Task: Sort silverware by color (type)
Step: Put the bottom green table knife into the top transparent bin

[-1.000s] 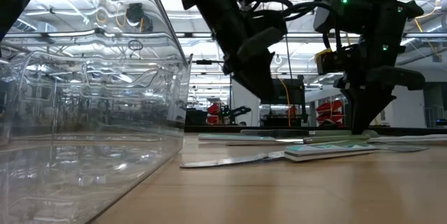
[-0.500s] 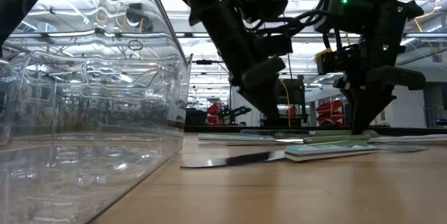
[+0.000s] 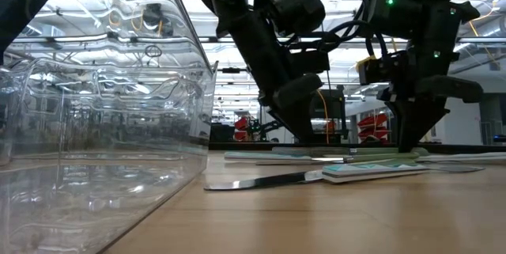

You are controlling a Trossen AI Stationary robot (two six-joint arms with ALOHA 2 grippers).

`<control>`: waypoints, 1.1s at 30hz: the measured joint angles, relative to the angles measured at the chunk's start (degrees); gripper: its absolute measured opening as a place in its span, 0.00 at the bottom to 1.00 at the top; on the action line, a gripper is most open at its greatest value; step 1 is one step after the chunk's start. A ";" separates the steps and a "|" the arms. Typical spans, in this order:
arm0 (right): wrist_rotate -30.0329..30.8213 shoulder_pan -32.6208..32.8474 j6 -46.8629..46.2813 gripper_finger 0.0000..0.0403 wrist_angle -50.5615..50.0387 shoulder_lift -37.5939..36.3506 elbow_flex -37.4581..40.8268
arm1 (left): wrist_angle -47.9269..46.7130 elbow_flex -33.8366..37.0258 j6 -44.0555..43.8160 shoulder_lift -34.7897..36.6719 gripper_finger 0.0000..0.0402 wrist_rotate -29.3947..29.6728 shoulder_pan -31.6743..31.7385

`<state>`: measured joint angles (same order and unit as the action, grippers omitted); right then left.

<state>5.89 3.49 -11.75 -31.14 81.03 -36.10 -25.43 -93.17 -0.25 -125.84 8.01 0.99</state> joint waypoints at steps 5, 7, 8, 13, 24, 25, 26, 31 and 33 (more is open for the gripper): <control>-0.05 0.00 0.42 0.07 0.00 0.00 0.02 | 0.21 0.00 0.15 -0.35 0.37 -0.08 0.08; -0.07 0.00 0.44 0.06 0.02 0.00 0.02 | 0.02 0.00 0.91 -0.56 0.37 -0.10 0.11; -0.07 0.00 0.46 0.06 0.04 0.00 0.02 | 0.09 0.00 1.45 -0.67 0.37 -0.11 0.11; -0.06 0.00 0.46 0.06 0.09 0.00 0.02 | 0.22 0.04 2.60 -1.18 0.34 -0.07 0.11; 0.05 0.00 0.90 0.16 1.23 0.00 0.04 | 0.19 0.04 2.99 -1.18 0.22 -0.04 0.24; 0.09 0.00 1.03 0.18 1.51 0.00 0.04 | 0.18 0.04 2.99 -1.18 0.22 -0.04 0.25; 0.24 0.00 1.19 0.20 1.72 0.00 0.04 | 0.19 0.04 2.99 -1.18 0.22 -0.04 0.26; 0.26 -0.03 1.53 0.24 2.02 0.00 0.04 | 0.20 0.04 3.02 -1.18 0.22 -0.02 0.24; 0.20 -0.11 1.84 0.22 1.95 0.00 0.04 | 0.17 0.04 3.04 -1.18 0.22 -0.05 0.24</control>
<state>6.09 3.38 -9.91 -29.19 81.03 -36.05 -25.26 -93.12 2.79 -127.02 7.96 1.23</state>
